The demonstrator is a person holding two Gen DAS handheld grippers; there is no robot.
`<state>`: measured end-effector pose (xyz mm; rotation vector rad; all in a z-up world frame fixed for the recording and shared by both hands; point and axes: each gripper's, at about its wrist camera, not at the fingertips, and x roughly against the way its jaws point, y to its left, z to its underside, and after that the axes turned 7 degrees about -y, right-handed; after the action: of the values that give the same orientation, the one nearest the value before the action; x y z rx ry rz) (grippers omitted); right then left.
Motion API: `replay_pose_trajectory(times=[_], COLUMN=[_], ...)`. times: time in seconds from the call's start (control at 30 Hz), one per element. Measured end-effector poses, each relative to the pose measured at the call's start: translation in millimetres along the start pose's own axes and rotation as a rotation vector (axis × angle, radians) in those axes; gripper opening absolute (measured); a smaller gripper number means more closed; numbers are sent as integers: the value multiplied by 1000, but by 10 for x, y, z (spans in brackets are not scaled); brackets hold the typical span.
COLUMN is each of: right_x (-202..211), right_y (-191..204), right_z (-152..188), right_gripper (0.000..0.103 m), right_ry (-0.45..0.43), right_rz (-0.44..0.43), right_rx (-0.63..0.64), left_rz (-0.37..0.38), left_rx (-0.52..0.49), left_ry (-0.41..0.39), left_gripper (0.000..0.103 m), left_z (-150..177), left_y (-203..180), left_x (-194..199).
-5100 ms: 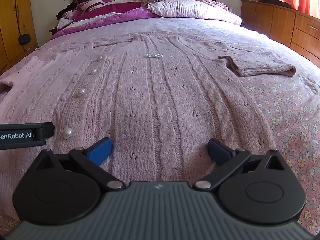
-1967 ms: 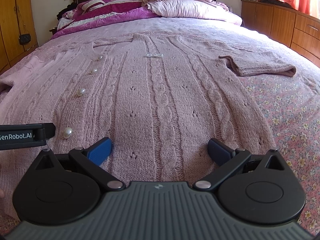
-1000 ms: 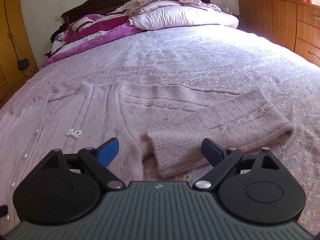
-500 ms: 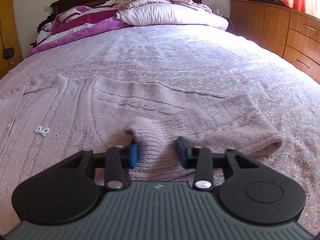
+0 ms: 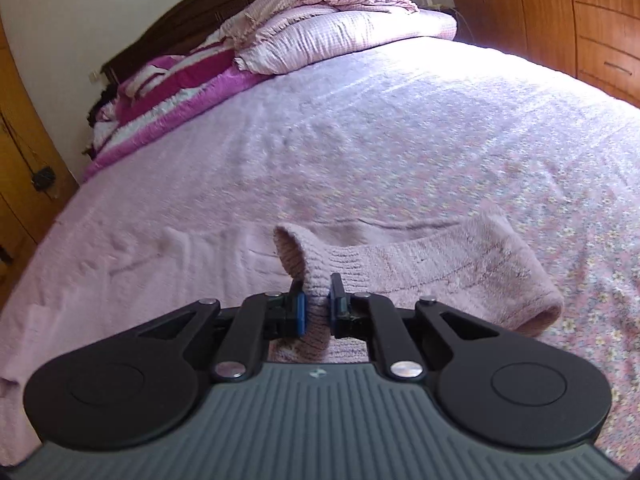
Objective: Fold small clothes
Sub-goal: 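Lift the sleeve with the right gripper, lay it across the body, open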
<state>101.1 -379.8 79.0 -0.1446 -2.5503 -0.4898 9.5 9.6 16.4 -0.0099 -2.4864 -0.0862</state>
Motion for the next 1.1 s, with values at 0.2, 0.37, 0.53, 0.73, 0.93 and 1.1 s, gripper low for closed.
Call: replay_pose_trajectory(times=[0.2, 0.37, 0.53, 0.73, 0.93, 1.1], right_x=[100, 116, 115, -35, -240, -570], right_y=[366, 799, 1382, 2116, 2762, 3173], right_z=[-182, -274, -312, -247, -8, 287], right_gripper=[11, 11, 11, 11, 11, 11], right_ry=[9, 20, 24, 69, 140, 184], right_rz=[-114, -211, -299, -399, -473, -448], right_rx=[-71, -95, -65, -51, -26, -15], left_rz=[-42, -57, -69, -67, -64, -79], left_rx=[27, 60, 84, 107, 139, 123], left_ry=[-13, -27, -49, -88, -109, -79], left_gripper=[103, 103, 103, 103, 103, 103], left_z=[-109, -190, -254, -320, -327, -311], left_y=[244, 469, 646, 819, 985, 1032], left_x=[42, 132, 227, 376, 399, 229])
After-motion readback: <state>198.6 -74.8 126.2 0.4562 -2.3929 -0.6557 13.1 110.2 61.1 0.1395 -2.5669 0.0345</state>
